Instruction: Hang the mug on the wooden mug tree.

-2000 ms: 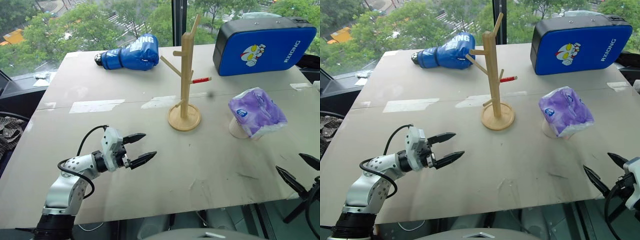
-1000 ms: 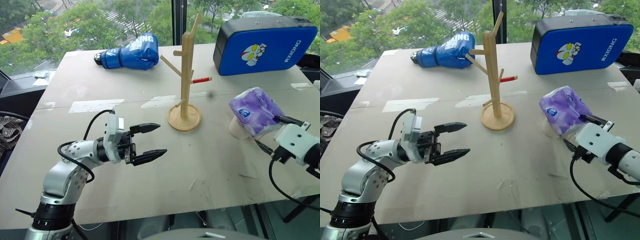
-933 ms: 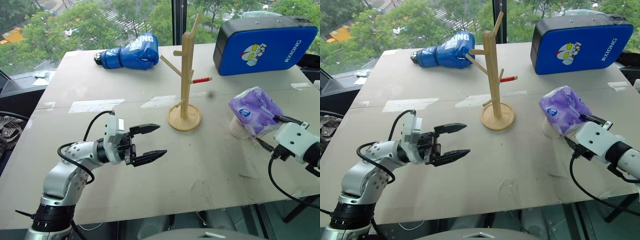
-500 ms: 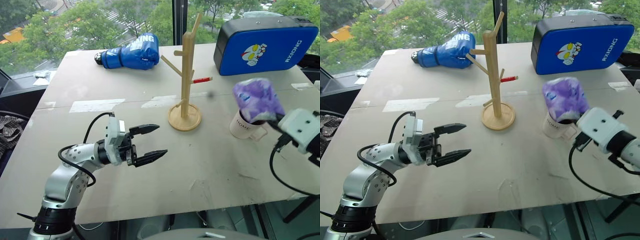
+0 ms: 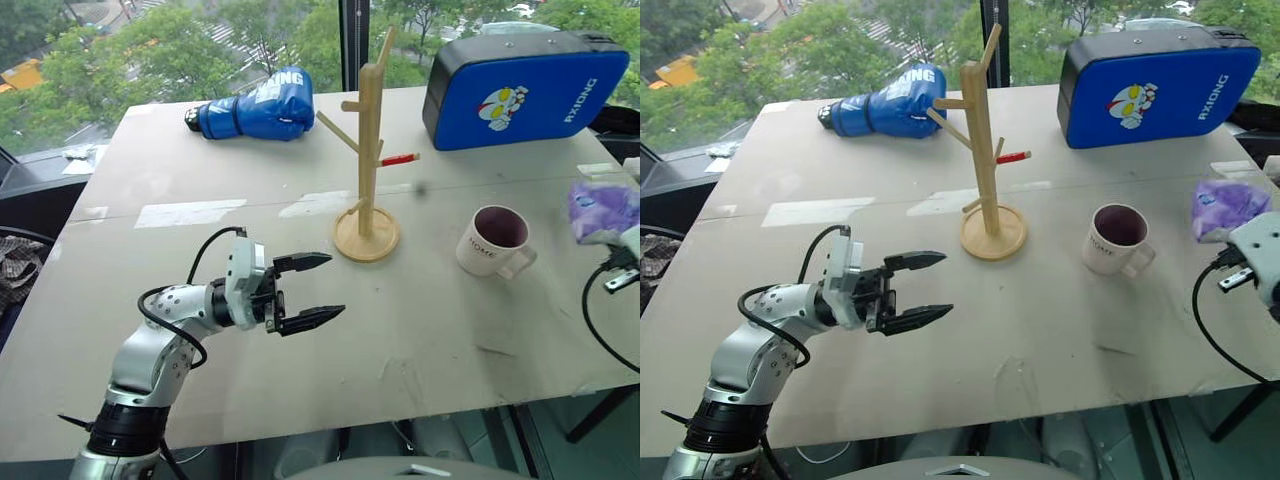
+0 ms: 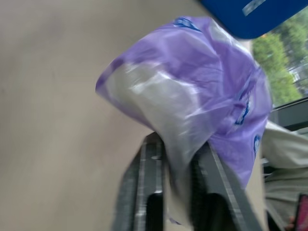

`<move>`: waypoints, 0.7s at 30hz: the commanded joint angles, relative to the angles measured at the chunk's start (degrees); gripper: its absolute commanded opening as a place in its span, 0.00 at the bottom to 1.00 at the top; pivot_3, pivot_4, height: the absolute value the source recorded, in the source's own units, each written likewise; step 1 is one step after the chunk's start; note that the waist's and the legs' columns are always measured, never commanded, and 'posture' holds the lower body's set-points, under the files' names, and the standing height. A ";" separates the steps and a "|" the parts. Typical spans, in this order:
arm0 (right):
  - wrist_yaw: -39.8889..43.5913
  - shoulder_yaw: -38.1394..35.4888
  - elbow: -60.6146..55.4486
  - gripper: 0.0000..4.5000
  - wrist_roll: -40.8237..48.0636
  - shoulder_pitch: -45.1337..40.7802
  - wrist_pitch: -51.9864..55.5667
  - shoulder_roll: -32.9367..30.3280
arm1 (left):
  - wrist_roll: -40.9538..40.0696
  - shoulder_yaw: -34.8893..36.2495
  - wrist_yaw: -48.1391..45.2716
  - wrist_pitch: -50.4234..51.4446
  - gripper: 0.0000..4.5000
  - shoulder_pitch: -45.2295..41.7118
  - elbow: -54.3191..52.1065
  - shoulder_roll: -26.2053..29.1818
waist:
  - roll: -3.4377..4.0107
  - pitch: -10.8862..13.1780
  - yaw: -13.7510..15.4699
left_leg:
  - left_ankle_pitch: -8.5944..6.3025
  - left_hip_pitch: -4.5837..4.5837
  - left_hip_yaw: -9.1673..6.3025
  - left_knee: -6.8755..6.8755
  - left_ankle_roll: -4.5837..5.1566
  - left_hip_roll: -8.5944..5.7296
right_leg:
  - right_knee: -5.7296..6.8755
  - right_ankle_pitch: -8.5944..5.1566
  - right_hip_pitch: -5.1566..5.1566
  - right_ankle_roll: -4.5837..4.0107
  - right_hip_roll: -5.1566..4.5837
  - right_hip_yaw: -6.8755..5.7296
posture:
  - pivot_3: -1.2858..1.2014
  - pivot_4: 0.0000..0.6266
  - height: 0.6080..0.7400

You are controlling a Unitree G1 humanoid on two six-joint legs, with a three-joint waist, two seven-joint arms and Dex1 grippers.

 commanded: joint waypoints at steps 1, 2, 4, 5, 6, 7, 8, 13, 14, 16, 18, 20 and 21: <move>0.04 -2.57 0.10 0.56 -0.57 0.64 -2.72 -1.27 | -0.40 1.07 -0.64 -0.85 1.00 -0.26 -0.43 0.46 | 0.06 0.02 0.09 | 0.00 -0.02 0.00 -0.01 0.00 0.00 | 0.00 0.00 -0.02 0.00 0.00 0.00 | 0.52 0.24 1.00; 1.43 -6.29 -4.01 0.65 2.35 2.43 0.79 -0.19 | -0.43 1.31 -0.75 -1.02 1.00 -0.12 -0.34 0.56 | 0.10 0.03 0.22 | 0.00 -0.05 0.00 -0.01 0.00 0.00 | -0.01 0.00 -0.06 0.00 -0.01 0.01 | 0.52 0.24 1.00; 5.88 -13.77 -14.78 0.87 11.10 7.57 9.53 2.66 | -0.53 1.74 -0.96 -1.40 1.00 0.52 -0.51 0.70 | 0.17 0.00 0.86 | 0.00 -0.20 -0.03 -0.05 0.00 0.00 | -0.02 0.00 -0.22 0.00 -0.01 0.01 | 0.52 0.24 1.00; 8.48 -16.93 -21.04 0.87 16.87 10.86 14.04 4.45 | -0.66 1.86 -0.86 -1.47 1.00 1.15 -1.10 0.69 | 0.17 0.00 0.84 | 0.00 -0.29 -0.14 -0.10 -0.01 0.01 | -0.02 -0.01 -0.28 0.01 -0.02 -0.01 | 0.52 0.24 1.00; 10.16 -19.20 -26.58 0.87 21.82 13.83 17.54 6.24 | -0.74 1.89 -0.81 -1.51 1.00 1.63 -1.57 0.63 | 0.17 0.00 0.96 | -0.01 -0.28 -0.19 -0.12 -0.01 0.03 | -0.05 -0.01 -0.27 0.01 -0.01 -0.01 | 0.52 0.24 1.00; 10.42 -20.21 -31.63 0.87 25.75 16.49 20.13 8.39 | -0.69 1.72 -0.83 -1.61 1.00 1.91 -1.78 0.52 | 0.14 0.00 0.92 | -0.01 -0.32 -0.26 -0.15 -0.02 0.04 | -0.08 -0.01 -0.27 0.00 -0.01 -0.01 | 0.52 0.24 1.00; 8.69 -19.22 -34.69 0.87 26.26 17.63 20.92 10.26 | -0.64 1.54 -0.80 -1.65 1.00 2.08 -1.92 0.39 | 0.11 0.01 0.91 | -0.02 -0.29 -0.29 -0.17 -0.02 0.07 | -0.08 -0.01 -0.24 0.00 0.01 -0.01 | 0.52 0.24 1.00; -8.32 -8.26 -36.85 0.87 20.26 12.27 24.64 20.28 | -0.85 1.23 -1.09 -1.59 1.00 3.29 -3.17 0.60 | 0.01 0.01 0.29 | -0.04 0.03 0.02 -0.02 0.01 0.04 | -0.06 0.01 0.05 -0.01 -0.03 0.05 | 0.52 0.24 1.00; -10.85 -6.37 -36.38 0.87 19.11 10.88 24.75 22.18 | -0.99 1.36 -1.18 -1.44 1.00 3.17 -3.13 0.72 | 0.03 0.00 0.30 | -0.04 0.04 0.08 0.04 0.01 0.03 | -0.06 0.03 0.06 -0.04 -0.05 0.05 | 0.52 0.24 1.00; -13.80 -3.85 -35.89 0.87 17.48 9.36 24.84 24.21 | -1.08 1.50 -1.29 -1.23 1.00 2.72 -2.79 0.84 | 0.03 0.00 0.52 | -0.03 0.06 0.10 0.04 0.00 0.02 | -0.04 0.03 0.06 -0.04 -0.05 0.05 | 0.52 0.24 1.00; -16.15 -0.84 -34.55 0.87 15.73 8.00 24.02 25.78 | -1.05 1.58 -1.55 -1.09 1.00 2.10 -2.12 0.98 | 0.04 -0.01 0.79 | -0.01 0.04 0.04 0.02 -0.01 0.02 | -0.01 0.04 0.01 -0.05 0.00 -0.03 | 0.52 0.24 1.00; -19.38 2.00 -31.59 0.87 13.64 5.28 22.96 27.74 | -0.90 1.59 -1.87 -0.90 1.00 1.62 -1.70 1.35 | 0.04 -0.01 0.70 | 0.00 -0.02 -0.09 0.01 -0.03 0.02 | 0.01 0.04 -0.04 -0.05 0.03 -0.19 | 0.52 0.24 1.00; -20.99 3.05 -29.58 0.87 12.16 3.76 22.13 28.30 | -0.98 1.70 -1.80 -0.66 1.00 1.49 -1.70 1.46 | 0.04 -0.01 0.61 | -0.01 -0.01 -0.10 0.01 -0.04 0.03 | 0.01 0.04 -0.04 -0.05 0.02 -0.19 | 0.52 0.24 1.00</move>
